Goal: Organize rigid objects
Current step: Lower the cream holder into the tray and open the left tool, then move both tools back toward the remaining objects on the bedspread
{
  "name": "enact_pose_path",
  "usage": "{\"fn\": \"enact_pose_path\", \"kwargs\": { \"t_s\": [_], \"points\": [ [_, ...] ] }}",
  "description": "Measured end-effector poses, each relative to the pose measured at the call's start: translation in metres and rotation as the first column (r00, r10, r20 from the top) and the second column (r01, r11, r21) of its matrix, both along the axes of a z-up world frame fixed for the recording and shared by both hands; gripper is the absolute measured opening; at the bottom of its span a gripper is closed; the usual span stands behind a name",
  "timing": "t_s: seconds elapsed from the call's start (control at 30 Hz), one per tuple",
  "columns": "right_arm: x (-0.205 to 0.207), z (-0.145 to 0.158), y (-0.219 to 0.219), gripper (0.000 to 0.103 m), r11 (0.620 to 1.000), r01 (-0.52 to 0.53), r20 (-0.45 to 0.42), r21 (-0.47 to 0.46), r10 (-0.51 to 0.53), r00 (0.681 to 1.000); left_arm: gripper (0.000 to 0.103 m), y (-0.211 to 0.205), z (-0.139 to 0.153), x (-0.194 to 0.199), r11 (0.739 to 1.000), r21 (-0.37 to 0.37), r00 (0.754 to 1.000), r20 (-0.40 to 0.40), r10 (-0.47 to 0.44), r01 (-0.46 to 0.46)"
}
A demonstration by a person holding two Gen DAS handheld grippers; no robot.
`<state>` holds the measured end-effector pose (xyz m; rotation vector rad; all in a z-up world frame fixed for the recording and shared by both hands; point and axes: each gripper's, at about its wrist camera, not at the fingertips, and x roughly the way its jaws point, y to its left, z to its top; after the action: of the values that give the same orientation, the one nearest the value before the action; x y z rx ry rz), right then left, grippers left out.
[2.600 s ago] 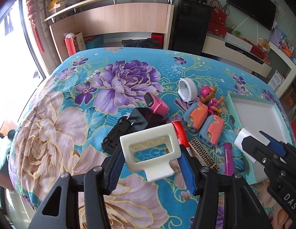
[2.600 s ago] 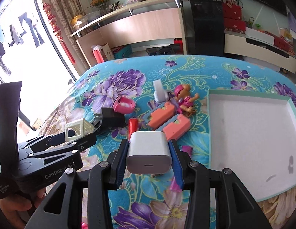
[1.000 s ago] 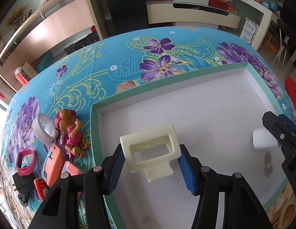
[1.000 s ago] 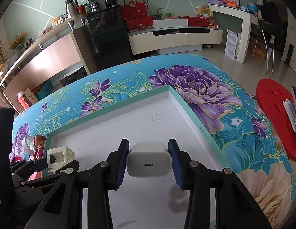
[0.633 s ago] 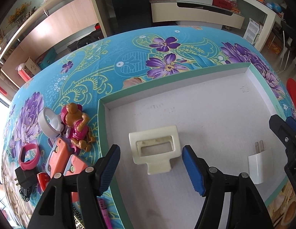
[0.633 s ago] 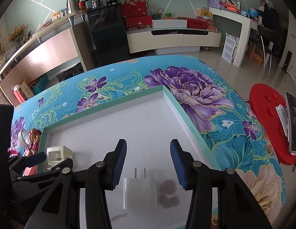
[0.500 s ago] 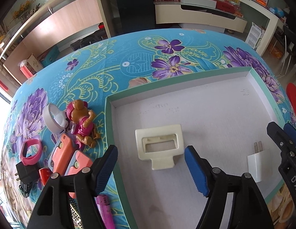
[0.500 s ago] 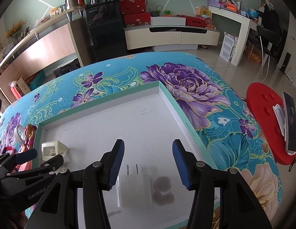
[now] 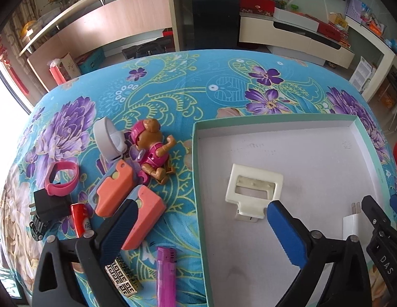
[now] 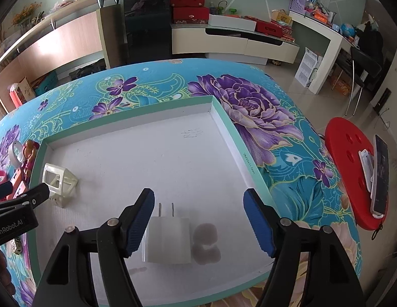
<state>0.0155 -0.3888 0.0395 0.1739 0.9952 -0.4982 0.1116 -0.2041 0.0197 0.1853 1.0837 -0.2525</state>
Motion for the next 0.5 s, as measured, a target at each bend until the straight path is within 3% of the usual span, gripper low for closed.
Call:
{"fn": "enact_pose_path", "kwargs": {
  "t_s": [0.07, 0.43, 0.47, 0.5],
  "points": [
    [0.000, 0.000, 0.002, 0.081, 1.000, -0.011, -0.008, -0.013, 0.011, 1.000, 0.103, 0.004, 0.002, 0.000, 1.000, -0.002, 1.000, 0.009, 0.010, -0.010],
    [-0.001, 0.006, 0.001, 0.082, 1.000, 0.005, 0.037, -0.019, -0.005, 0.999, 0.103, 0.028, -0.008, 0.002, 0.997, 0.009, 0.997, 0.000, 0.075, -0.075],
    [-0.001, 0.008, 0.001, 0.085, 1.000, 0.013, 0.043, -0.015, -0.012, 0.999, 0.103, 0.031, -0.008, 0.003, 0.997, 0.007, 0.997, -0.001, 0.081, -0.081],
    [-0.001, 0.009, 0.001, 0.095, 1.000, 0.016, 0.052, -0.007, -0.016, 0.999, 0.103, 0.034, -0.008, 0.003, 0.996, 0.004, 0.996, 0.001, 0.088, -0.088]
  ]
}}
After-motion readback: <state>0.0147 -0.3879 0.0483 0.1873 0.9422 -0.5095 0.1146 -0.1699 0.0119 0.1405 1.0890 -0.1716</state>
